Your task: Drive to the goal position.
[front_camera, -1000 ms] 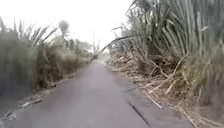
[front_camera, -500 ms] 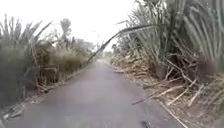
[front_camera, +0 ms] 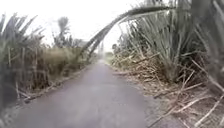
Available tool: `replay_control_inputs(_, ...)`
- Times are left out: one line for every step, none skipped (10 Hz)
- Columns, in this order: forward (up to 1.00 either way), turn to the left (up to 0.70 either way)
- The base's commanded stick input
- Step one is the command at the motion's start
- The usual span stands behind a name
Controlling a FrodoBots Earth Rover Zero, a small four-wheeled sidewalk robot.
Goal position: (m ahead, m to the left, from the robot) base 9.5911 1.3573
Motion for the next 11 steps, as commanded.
replay_control_inputs(1.0,0.0)
replay_control_inputs(1.0,0.0)
replay_control_inputs(1.0,0.0)
replay_control_inputs(1.0,0.36)
replay_control_inputs(1.0,0.37)
replay_control_inputs(1.0,0.37)
replay_control_inputs(1.0,0.32)
replay_control_inputs(1.0,0.2)
replay_control_inputs(1.0,0.07)
replay_control_inputs(1.0,0.0)
replay_control_inputs(1.0,0.0)
